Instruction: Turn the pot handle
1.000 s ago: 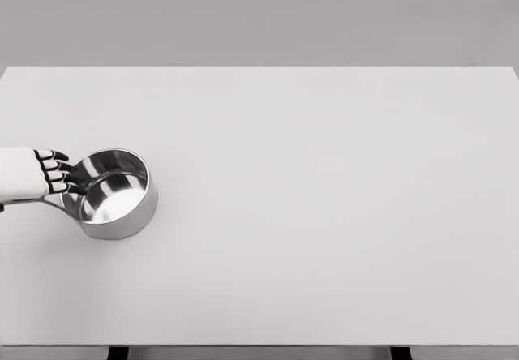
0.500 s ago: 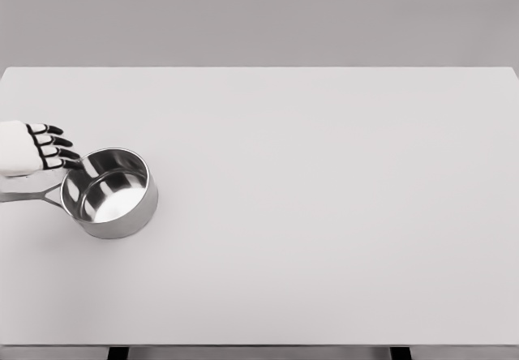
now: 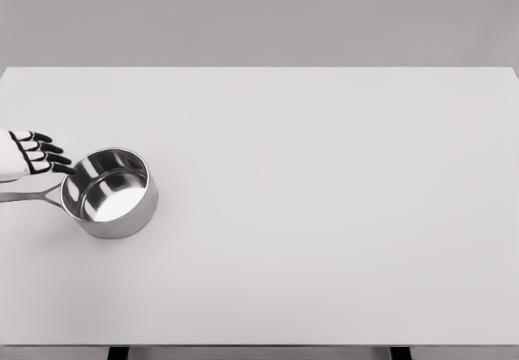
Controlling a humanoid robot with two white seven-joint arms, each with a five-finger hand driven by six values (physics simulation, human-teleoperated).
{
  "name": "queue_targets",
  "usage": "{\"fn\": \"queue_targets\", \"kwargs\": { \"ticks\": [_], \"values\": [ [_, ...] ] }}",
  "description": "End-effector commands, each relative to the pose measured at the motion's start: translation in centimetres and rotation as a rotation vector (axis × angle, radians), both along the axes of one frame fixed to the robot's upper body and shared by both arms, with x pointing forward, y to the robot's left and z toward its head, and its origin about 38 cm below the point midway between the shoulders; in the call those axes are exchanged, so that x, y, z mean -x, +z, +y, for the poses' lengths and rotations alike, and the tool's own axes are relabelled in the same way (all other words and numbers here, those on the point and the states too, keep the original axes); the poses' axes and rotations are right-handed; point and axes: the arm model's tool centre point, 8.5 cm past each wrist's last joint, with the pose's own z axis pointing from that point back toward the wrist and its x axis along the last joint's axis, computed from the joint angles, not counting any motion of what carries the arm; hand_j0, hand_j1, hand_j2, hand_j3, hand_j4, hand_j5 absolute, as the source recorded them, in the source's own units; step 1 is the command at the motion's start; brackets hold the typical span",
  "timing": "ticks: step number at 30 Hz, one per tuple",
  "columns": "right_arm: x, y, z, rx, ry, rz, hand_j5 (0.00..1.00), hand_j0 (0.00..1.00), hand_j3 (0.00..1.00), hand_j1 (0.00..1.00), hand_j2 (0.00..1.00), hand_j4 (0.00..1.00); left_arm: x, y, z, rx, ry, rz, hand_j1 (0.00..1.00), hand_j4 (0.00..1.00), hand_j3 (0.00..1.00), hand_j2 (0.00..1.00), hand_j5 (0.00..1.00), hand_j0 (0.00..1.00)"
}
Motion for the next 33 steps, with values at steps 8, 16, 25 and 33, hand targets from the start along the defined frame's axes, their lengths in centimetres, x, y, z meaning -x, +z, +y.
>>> {"fn": "queue_targets", "kwargs": {
  "ticks": [8, 16, 25, 33],
  "values": [
    [0.0, 0.0, 0.0, 0.001, 0.000, 0.000, 1.00, 1.00, 1.00, 1.00, 1.00, 1.00, -0.8, 1.4, 0.6, 0.239, 0.025, -0.170, 1.00, 1.00, 1.00, 1.00, 1.00, 1.00],
    [0.0, 0.0, 0.0, -0.001, 0.000, 0.000, 1.00, 1.00, 1.00, 1.00, 1.00, 1.00, 0.4, -1.5, 1.0, 0.183, 0.019, -0.096, 1.00, 1.00, 1.00, 1.00, 1.00, 1.00],
    [0.0, 0.0, 0.0, -0.001, 0.000, 0.000, 1.00, 1.00, 1.00, 1.00, 1.00, 1.00, 0.8, -2.9, 1.0, 0.153, 0.007, -0.068, 1.00, 1.00, 1.00, 1.00, 1.00, 1.00],
    [0.0, 0.0, 0.0, 0.001, 0.000, 0.000, 1.00, 1.00, 1.00, 1.00, 1.00, 1.00, 0.1, -4.4, 0.7, 0.117, -0.016, -0.056, 1.00, 1.00, 1.00, 1.00, 1.00, 1.00]
  ]
}}
